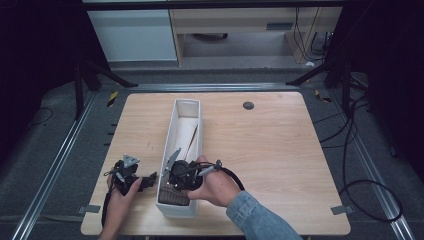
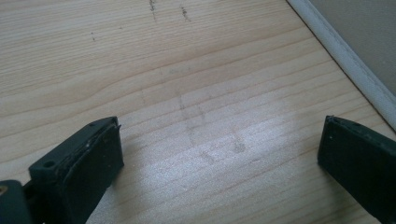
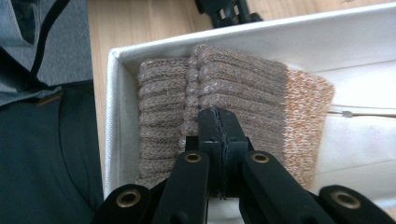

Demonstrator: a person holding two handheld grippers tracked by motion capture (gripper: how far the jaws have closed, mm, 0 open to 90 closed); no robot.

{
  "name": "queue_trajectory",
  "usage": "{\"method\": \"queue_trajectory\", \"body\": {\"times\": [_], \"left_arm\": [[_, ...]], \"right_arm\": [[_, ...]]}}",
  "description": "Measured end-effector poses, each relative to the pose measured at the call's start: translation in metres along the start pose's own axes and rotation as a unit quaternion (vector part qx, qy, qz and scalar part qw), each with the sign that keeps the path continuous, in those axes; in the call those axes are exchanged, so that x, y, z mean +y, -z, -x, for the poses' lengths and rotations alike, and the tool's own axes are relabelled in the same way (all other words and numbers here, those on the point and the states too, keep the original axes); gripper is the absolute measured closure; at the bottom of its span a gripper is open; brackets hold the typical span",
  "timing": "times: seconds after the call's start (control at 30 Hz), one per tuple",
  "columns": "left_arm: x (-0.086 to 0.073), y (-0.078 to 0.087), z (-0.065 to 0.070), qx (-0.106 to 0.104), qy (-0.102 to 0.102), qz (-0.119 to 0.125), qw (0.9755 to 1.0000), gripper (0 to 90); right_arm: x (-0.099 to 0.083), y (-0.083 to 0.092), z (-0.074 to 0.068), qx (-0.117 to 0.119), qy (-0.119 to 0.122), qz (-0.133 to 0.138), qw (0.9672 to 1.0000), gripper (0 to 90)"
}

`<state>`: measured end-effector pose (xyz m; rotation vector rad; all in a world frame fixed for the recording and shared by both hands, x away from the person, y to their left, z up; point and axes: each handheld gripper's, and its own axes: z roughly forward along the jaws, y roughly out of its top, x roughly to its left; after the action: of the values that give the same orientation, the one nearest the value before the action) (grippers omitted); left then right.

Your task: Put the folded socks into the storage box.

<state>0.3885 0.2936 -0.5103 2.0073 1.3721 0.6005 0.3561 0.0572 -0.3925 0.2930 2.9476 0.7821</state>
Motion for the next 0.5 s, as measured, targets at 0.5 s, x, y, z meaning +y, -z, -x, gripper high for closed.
{"method": "queue_trajectory", "body": {"times": [0.5], "left_arm": [[0.0, 0.0, 0.0, 0.0, -0.001, -0.001, 1.0, 0.0]], "right_arm": [[-0.004, -0.016, -0.008, -0.008, 0.013, -0.023, 0.9996, 90.0]]}}
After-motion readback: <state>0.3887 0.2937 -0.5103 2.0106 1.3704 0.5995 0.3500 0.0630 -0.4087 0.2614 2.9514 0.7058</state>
